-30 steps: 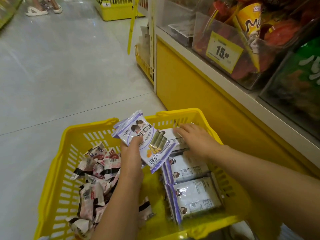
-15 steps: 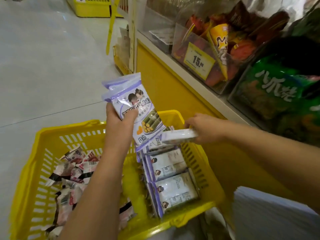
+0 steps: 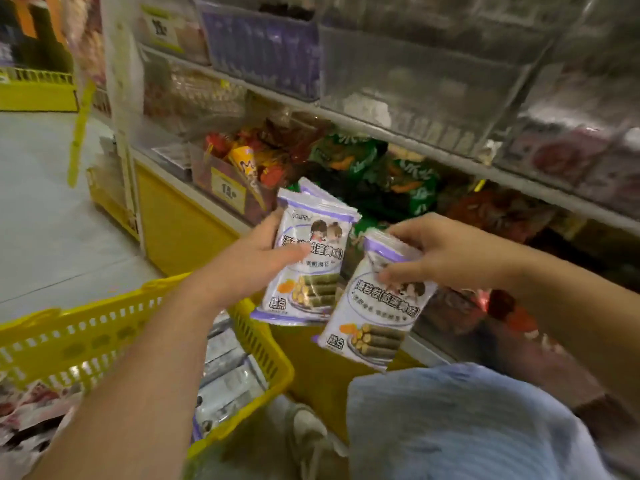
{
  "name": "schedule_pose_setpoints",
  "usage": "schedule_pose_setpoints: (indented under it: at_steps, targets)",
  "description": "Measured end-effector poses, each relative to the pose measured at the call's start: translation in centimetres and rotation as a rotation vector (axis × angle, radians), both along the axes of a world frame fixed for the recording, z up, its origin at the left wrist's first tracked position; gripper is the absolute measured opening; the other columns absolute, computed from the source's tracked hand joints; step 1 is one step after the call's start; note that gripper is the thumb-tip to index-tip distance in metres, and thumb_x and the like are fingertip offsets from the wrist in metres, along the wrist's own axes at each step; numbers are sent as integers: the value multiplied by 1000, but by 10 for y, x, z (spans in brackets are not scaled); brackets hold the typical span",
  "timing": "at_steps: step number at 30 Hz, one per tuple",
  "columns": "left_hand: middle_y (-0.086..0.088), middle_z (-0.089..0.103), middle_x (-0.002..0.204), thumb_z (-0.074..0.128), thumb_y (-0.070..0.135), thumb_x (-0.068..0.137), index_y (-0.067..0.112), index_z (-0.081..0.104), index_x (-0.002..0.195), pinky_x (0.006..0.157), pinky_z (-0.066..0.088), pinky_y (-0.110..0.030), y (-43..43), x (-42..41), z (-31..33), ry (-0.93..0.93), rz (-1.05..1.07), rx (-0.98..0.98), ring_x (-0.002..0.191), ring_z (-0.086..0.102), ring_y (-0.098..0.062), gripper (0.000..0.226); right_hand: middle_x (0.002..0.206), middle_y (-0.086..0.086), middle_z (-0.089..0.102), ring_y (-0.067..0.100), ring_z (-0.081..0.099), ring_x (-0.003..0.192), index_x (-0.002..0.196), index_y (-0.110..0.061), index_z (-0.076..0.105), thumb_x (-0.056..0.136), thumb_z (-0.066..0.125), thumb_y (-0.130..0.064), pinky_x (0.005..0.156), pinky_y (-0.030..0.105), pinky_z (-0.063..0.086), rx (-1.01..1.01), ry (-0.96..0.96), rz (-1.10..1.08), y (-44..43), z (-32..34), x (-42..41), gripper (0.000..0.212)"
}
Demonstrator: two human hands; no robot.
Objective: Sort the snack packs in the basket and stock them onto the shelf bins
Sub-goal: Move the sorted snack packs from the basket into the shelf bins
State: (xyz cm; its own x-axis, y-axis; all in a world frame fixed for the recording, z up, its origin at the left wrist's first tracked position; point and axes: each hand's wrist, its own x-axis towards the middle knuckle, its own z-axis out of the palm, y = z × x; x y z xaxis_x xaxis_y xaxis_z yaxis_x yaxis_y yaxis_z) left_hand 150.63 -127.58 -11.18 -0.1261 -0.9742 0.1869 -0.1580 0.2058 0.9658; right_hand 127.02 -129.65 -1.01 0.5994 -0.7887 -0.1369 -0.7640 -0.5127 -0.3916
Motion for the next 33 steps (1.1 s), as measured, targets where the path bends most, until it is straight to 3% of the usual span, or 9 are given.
schedule_pose_setpoints:
  at_steps: [4, 7, 10, 13, 17, 21, 26, 30, 33]
  targets:
    - [52, 38, 125, 51, 41, 95, 65, 20, 131, 85, 37, -1, 9, -51, 52, -104, -119, -135, 113, 42, 25, 54, 91, -9, 75, 9, 71, 83, 91, -23, 71, 76, 69, -41, 71, 29, 58, -30, -185, -23, 25, 38, -39, 23]
    - [28, 37, 145, 47, 44, 96, 48, 14, 148, 106, 36, -24, 13, -76, 77, -148, -116, -195, 129, 41, 3, 62, 92, 5, 71, 22, 68, 85, 91, -12, 70, 75, 65, -53, 76, 48, 54, -170, -175, -4, 39, 57, -61, 44]
    - [30, 37, 141, 43, 49, 95, 48, 17, 147, 112, 30, -28, 17, -95, 95, -194, -127, -248, 131, 37, 3, 58, 105, 2, 55, 8, 55, 96, 91, -4, 69, 67, 60, -64, 83, 36, 50, -311, -193, -10, 49, 69, -80, 66]
    - [42, 35, 133, 39, 54, 94, 57, 22, 139, 103, 29, -14, 25, -114, 116, -202, -149, -304, 131, 32, 9, 47, 128, -16, 42, -10, 42, 118, 95, -23, 73, 61, 60, -68, 94, 26, 47, -286, -275, -65, 57, 84, -88, 58]
    - [19, 46, 143, 33, 59, 93, 49, 27, 145, 113, 31, -40, 29, -128, 146, -96, -140, -313, 132, 42, -5, 53, 122, -21, 57, -5, 57, 106, 97, -31, 73, 63, 61, -66, 87, 29, 53, -330, -342, -35, 60, 115, -84, 51]
    - [15, 60, 130, 45, 71, 83, 42, 27, 145, 102, 46, -37, 28, -124, 179, 19, -299, -269, 119, 57, -8, 71, 109, -9, 67, 2, 66, 93, 108, -23, 71, 66, 63, -58, 83, 34, 56, -417, -346, -51, 49, 149, -76, 55]
    - [8, 71, 108, 72, 16, 82, 54, 34, 123, 69, 57, -29, 5, -111, 213, 71, -356, -277, 95, 71, -25, 67, 117, -6, 65, 6, 67, 94, 109, -20, 69, 69, 67, -51, 83, 29, 57, -444, -445, -29, 30, 183, -65, 50]
    - [17, 70, 107, 75, 21, 71, 55, 30, 129, 70, 57, -31, -24, -100, 244, 116, -209, -388, 94, 71, -17, 80, 133, -9, 49, 0, 55, 111, 130, -32, 45, 52, 77, -57, 85, 16, 52, -514, -596, -99, 3, 209, -55, 88]
    - [8, 55, 135, 78, 37, 60, 49, 12, 147, 93, 51, -46, -44, -97, 267, 76, -177, -455, 110, 65, -18, 109, 144, 3, 39, 19, 54, 120, 147, -37, 21, 34, 87, -53, 96, 41, 50, -281, -753, -163, -21, 232, -49, 133]
